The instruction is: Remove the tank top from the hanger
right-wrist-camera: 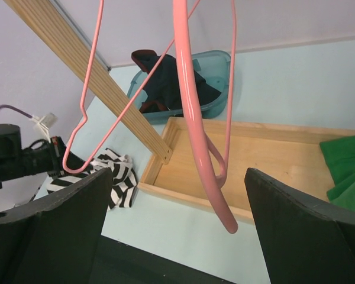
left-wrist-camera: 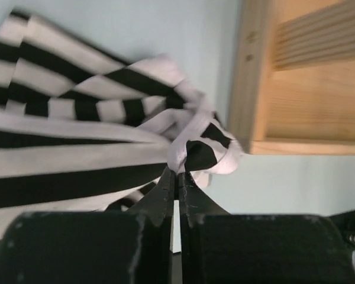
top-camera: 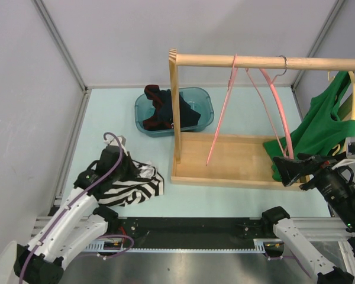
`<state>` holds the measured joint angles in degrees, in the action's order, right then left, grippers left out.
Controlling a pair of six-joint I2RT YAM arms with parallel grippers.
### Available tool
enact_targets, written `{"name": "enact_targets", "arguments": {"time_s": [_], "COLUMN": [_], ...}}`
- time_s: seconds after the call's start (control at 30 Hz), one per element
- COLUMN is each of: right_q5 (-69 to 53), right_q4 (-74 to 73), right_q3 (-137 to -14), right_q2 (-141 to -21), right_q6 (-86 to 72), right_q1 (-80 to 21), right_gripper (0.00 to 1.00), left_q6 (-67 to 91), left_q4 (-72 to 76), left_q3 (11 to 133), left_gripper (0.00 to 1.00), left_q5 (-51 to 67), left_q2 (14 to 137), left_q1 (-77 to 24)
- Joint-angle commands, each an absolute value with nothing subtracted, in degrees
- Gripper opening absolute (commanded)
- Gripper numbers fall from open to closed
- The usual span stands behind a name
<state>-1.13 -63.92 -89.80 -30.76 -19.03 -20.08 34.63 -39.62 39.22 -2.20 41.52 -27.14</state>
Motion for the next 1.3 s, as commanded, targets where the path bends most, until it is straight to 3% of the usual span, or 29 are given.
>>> {"name": "enact_targets", "arguments": {"time_s": [0.0, 0.03, 0.07, 0.13, 0.17, 0.27, 0.43, 0.77, 1.0, 1.27], "right_q5": [-2.5, -2.6, -2.7, -2.8, -2.8, -2.8, -3.0, -2.5, -3.8, -3.2], "right_q4": [-62.1, -62.2, -62.1, -62.1, -62.1, -61.7, -61.5, -62.3, -61.6, -62.2], "right_q3": [-90.4, -90.4, -90.4, -90.2, -90.0, -88.9, -87.5, -86.8, -84.8, -85.4], "right_q2": [-30.2, -30.2, -30.3, -30.3, -30.3, -29.8, -29.5, -29.4, -28.7, -28.3], "right_q6": [-19.3, -19.3, -19.4, -19.2, -19.2, -19.2, -19.0, -18.8, -19.1, -18.7], "right_q1": [-20.3, -20.2, -20.2, -20.3, -20.3, -20.2, -20.3, -20.3, -20.2, -20.1], "right_gripper": [1.00, 1.00, 1.00, 1.00, 1.00, 1.00, 1.00, 1.00, 1.00, 1.00], "left_q6": [42.1, 42.7, 44.5, 45.9, 47.2, 50.5, 61.6, 71.6, 81.3, 83.8], "left_q4": [-39.3, -39.5, -39.8, -39.1, -38.4, -35.8, -33.6, -56.7, -58.6, -57.5], "left_q3": [36.4, 36.5, 36.4, 35.4, 33.7, 29.1, 25.4, 41.2, 39.5, 37.1], "left_gripper": [0.12, 0.21, 0.38, 0.52, 0.73, 0.99, 0.99, 0.99, 0.99, 0.99], "left_q5": [-4.0, -5.8, -6.2, -5.5, -4.8, 1.3, 4.0, -8.4, 0.9, 1.3], "left_q2": [37.1, 36.4, 35.6, 33.7, 33.2, 32.8, 35.1, 43.8, 42.5, 46.5], "left_q1": [-21.9, -21.6, -21.1, -21.0, -21.0, -20.9, -20.8, -20.8, -20.5, -19.1]}}
